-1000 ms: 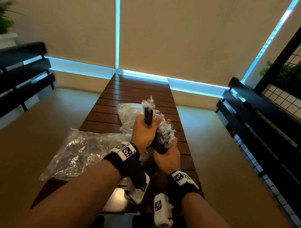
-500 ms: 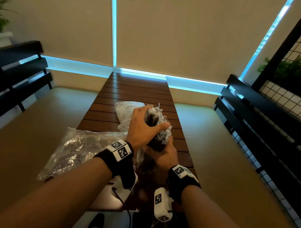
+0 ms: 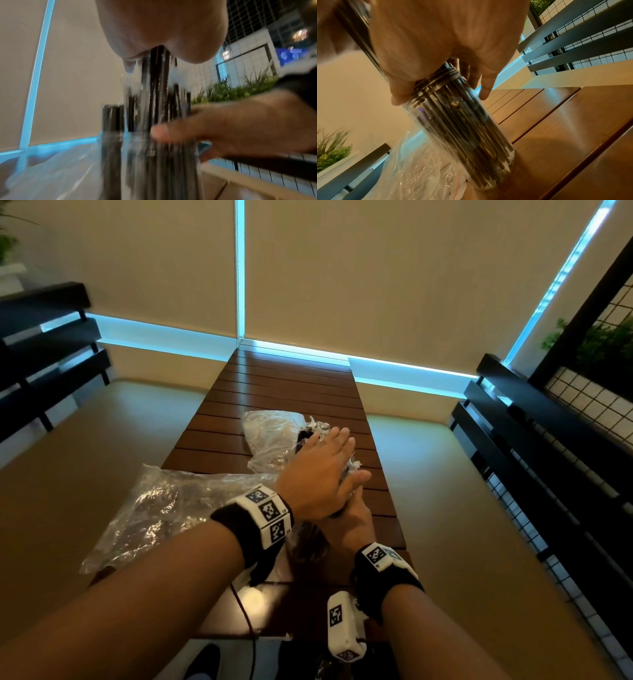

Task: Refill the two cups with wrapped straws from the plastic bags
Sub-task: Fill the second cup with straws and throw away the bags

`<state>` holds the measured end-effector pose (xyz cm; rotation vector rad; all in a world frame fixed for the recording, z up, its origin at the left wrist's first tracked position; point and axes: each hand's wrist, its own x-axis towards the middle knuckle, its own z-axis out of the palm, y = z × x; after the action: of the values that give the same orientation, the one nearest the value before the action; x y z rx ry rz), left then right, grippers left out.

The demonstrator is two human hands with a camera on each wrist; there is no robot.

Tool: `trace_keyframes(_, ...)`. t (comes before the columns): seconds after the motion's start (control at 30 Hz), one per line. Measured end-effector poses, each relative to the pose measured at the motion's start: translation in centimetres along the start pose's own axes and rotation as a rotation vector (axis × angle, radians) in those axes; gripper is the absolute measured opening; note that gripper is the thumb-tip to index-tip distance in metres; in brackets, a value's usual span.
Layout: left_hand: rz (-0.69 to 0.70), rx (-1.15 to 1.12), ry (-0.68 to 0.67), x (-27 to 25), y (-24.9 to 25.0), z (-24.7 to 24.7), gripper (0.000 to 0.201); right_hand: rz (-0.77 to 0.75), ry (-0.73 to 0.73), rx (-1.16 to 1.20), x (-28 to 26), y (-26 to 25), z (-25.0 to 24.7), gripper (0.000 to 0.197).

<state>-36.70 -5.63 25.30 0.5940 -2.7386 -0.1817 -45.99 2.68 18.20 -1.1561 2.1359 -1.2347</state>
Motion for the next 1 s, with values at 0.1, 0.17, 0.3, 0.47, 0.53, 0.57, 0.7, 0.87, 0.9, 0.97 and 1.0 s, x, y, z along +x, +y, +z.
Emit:
trace_keyframes(0.1,-0.013,0.054,-0.037,-1.5,-0.9,2.1,0.082,-0.014,-0.02,-0.083,0.2,0.7,0.0,0.057)
trace_keyframes(0.17,-0.009,0.067,-0.064,-1.4,-1.4,2.0,0.084,-0.011,-0.015,-0.077,0.6,1.0,0.1,0.056)
trace_keyframes(0.3,0.043,0.041,-0.07,0.5,-1.0,-0.1,0.086,-0.008,-0.032,-0.055,0.7,0.5,0.0,0.078)
trace_keyframes(0.47,0.102,0.054,-0.107,0.9,-0.8,1.2,0.075,-0.079,-0.019,-0.11,0.8,0.9,0.1,0.073)
trace_keyframes(0.53,0.092,0.046,-0.07,0.7,-1.0,1.9,0.073,-0.099,-0.009,-0.122,0.8,1.1,0.1,0.066)
trace_keyframes(0.57,0.093,0.045,-0.048,0.7,-1.1,2.1,0.072,-0.098,-0.009,-0.128,0.9,1.2,0.1,0.066)
trace_keyframes(0.7,0.111,0.112,-0.003,0.2,-1.0,2.6,0.072,-0.125,-0.035,-0.221,1.1,1.2,0.1,0.063)
trace_keyframes(0.87,0.109,0.079,-0.096,-0.4,-0.9,2.5,0.096,-0.06,-0.093,-0.224,0.9,1.1,0.0,0.083)
trace_keyframes(0.9,0.107,0.066,-0.11,-0.4,-0.9,2.4,0.099,-0.04,-0.081,-0.186,0.9,1.1,0.1,0.09)
trace_keyframes(0.97,0.102,0.051,-0.151,-0.3,-0.9,2.0,0.103,-0.005,-0.053,-0.116,0.9,0.9,0.5,0.099)
trace_keyframes(1.0,0.098,0.037,-0.175,-0.1,-0.8,1.6,0.104,0.01,-0.042,-0.099,0.9,0.7,0.8,0.103)
